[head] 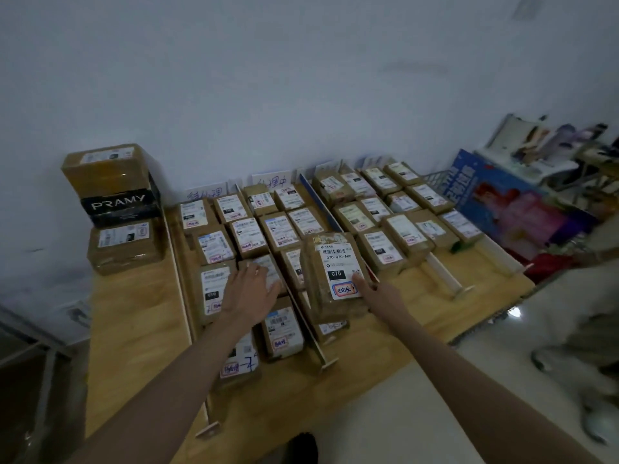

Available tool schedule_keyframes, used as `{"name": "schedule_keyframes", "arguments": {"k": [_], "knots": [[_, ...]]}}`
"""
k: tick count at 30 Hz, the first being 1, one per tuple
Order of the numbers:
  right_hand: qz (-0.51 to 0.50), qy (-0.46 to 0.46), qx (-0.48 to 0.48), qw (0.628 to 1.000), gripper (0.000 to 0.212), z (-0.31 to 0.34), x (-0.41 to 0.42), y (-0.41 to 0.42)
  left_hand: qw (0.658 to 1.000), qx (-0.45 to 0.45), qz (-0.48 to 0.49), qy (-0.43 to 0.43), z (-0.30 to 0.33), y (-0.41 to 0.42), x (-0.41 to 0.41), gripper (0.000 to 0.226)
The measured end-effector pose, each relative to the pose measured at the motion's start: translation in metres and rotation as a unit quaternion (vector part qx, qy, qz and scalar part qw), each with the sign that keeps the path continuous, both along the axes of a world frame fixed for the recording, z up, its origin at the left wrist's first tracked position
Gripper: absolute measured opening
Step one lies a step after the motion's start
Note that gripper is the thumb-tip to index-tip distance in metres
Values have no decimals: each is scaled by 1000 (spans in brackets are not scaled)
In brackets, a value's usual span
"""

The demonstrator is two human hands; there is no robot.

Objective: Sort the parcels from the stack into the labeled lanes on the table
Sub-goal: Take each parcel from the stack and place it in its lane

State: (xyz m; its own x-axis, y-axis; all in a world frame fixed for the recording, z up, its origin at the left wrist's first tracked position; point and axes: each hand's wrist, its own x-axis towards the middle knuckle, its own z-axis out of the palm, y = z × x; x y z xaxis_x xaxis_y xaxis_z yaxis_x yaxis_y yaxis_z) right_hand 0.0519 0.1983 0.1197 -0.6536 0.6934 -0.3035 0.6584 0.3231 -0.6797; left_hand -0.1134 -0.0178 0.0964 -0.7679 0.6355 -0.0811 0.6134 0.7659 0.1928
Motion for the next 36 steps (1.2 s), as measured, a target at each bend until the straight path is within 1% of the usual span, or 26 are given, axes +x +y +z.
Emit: {"name": "schedule_keyframes", "arguments": {"k": [4, 7, 12, 15, 16, 21, 26, 29, 33, 36], "knots": [[-42, -3, 8, 999, 71, 3, 39, 35, 999, -3, -41, -1, 6, 43, 24, 61], [-63, 4, 9, 998, 75, 5, 61, 62, 998, 8, -68, 2, 9, 76, 40, 57], [-71, 6, 15, 997, 69, 4, 85, 119, 997, 10, -78, 4, 5, 132, 63, 58], [-67, 17, 25, 997, 56, -5, 101, 164, 998, 7, -67, 4, -6, 170, 77, 57], [-65, 16, 26, 997, 55, -10, 106, 181, 998, 6, -63, 0, -11, 183, 84, 57], [-11, -74, 7, 997, 61, -41, 127, 261, 999, -4, -19, -34, -40, 247, 118, 55], [41, -89, -12, 995, 51, -77, 137, 311, 998, -41, 21, -46, -62, 286, 150, 54], [61, -106, -29, 992, 51, -92, 132, 328, 995, -65, 45, -54, -70, 294, 160, 53], [93, -117, -42, 988, 47, -106, 117, 336, 992, -74, 76, -65, -77, 298, 165, 49], [107, -121, -51, 985, 51, -118, 107, 338, 988, -103, 92, -75, -85, 299, 165, 51]]}}
